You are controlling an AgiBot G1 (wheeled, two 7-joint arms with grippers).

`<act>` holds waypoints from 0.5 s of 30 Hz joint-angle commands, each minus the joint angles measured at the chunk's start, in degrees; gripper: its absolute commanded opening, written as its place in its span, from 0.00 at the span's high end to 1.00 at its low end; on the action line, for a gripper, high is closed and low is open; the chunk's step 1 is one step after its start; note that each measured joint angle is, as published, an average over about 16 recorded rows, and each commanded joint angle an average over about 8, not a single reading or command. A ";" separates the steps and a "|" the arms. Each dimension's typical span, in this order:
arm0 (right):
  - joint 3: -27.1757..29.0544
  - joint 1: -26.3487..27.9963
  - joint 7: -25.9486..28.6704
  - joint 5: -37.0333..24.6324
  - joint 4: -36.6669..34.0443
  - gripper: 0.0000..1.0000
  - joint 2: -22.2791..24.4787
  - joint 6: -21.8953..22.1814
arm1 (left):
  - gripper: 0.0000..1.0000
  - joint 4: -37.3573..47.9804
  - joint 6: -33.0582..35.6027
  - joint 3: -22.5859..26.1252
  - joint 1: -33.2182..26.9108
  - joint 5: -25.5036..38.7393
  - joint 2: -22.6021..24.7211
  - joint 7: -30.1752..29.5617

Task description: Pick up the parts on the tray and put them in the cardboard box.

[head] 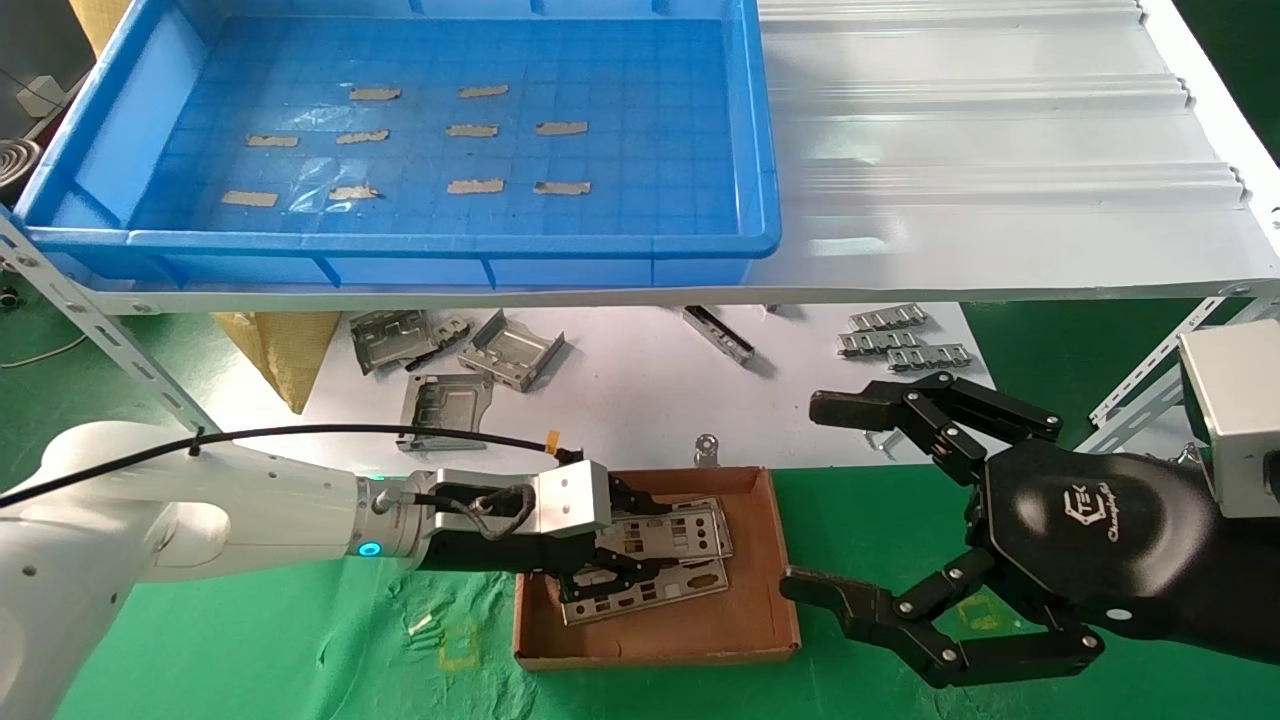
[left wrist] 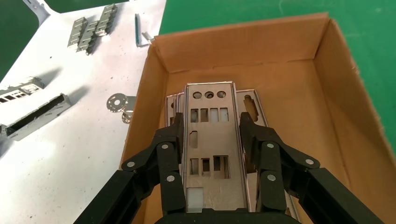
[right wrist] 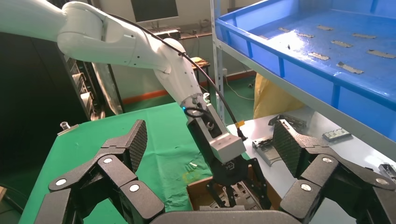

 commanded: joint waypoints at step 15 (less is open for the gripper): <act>0.00 0.00 0.00 0.00 0.00 0.00 0.00 0.00 | 0.00 3.94 6.70 -2.23 -0.83 -3.56 -1.33 -2.22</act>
